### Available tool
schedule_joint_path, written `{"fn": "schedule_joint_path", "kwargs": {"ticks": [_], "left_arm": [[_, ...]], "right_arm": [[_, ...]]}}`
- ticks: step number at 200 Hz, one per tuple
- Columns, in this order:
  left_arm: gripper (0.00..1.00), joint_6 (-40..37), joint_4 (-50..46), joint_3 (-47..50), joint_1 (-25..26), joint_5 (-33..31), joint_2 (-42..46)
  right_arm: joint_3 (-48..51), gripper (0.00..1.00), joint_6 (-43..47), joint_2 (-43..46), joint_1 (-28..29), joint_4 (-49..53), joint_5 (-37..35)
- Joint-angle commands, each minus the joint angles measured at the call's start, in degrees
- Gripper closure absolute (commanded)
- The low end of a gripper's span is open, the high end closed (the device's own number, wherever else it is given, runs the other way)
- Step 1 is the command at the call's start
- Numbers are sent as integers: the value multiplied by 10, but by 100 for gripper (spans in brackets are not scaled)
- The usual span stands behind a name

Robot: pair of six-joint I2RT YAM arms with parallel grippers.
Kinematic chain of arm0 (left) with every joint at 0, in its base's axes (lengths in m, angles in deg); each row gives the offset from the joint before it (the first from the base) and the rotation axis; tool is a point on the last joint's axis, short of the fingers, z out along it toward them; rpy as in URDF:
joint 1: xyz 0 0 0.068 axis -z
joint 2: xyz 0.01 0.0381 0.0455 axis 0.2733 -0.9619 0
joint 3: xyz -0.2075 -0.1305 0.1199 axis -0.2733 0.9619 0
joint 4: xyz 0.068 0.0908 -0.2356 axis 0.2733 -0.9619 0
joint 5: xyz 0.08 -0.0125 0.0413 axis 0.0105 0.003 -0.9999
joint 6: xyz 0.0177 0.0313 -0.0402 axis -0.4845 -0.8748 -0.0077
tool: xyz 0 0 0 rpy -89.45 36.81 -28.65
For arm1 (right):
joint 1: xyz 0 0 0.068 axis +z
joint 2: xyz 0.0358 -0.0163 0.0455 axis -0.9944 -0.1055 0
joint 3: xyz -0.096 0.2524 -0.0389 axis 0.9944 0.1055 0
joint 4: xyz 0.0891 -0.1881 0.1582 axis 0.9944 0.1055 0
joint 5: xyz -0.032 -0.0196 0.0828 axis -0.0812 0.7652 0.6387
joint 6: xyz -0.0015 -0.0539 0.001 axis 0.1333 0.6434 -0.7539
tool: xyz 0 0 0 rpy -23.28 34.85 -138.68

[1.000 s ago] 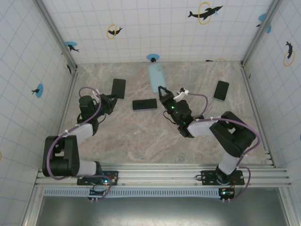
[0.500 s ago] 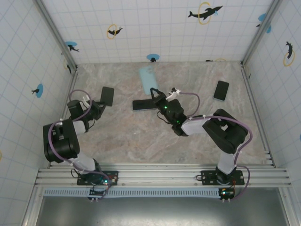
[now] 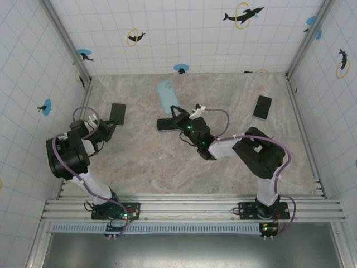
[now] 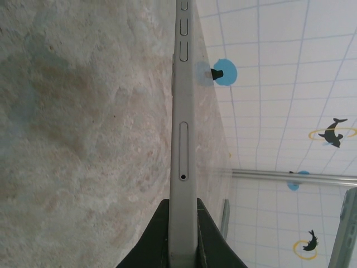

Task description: Take the phone out of the phone case

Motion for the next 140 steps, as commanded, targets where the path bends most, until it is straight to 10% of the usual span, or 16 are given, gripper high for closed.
{"fn": "schedule_joint_path", "kwargs": {"ticks": [1,140], "left_arm": [[100,-19,35,-17,-6,34,-16],[100,10,36,-47,-7,30,-99]], "right_arm": [[-26,100,-5,-13,6,1,-4],[-36,100,-12,-29,7,2,7]]}}
